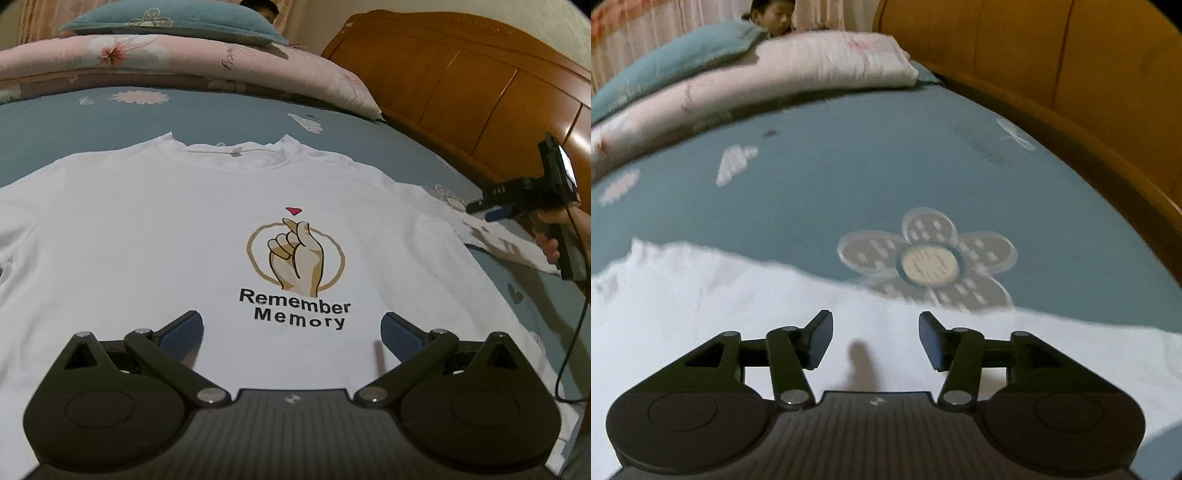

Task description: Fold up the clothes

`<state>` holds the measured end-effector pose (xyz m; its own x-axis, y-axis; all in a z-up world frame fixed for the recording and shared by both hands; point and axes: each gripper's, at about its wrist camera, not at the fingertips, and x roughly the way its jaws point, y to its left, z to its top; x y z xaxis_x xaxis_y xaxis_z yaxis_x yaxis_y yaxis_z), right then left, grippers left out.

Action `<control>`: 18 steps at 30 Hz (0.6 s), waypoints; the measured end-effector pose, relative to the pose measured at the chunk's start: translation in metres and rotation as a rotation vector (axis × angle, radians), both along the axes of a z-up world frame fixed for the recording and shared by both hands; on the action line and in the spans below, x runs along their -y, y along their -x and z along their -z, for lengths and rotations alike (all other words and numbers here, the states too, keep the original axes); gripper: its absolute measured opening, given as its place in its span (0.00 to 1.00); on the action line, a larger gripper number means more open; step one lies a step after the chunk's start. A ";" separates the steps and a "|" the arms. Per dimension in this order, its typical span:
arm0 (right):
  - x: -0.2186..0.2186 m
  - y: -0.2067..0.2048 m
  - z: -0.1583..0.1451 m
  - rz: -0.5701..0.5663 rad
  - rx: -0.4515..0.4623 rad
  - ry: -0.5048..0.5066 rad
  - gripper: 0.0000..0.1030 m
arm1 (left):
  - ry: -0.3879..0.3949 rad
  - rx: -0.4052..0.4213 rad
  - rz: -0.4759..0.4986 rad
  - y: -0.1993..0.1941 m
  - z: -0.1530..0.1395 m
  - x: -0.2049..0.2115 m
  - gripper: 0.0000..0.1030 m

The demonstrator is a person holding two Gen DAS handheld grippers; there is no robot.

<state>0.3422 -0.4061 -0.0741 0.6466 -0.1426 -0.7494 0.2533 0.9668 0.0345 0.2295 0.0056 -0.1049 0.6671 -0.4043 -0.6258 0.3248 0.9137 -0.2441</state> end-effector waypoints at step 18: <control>-0.090 -0.072 0.013 -0.151 -0.048 -0.024 0.56 | -0.090 0.053 0.002 0.006 -0.005 0.007 0.99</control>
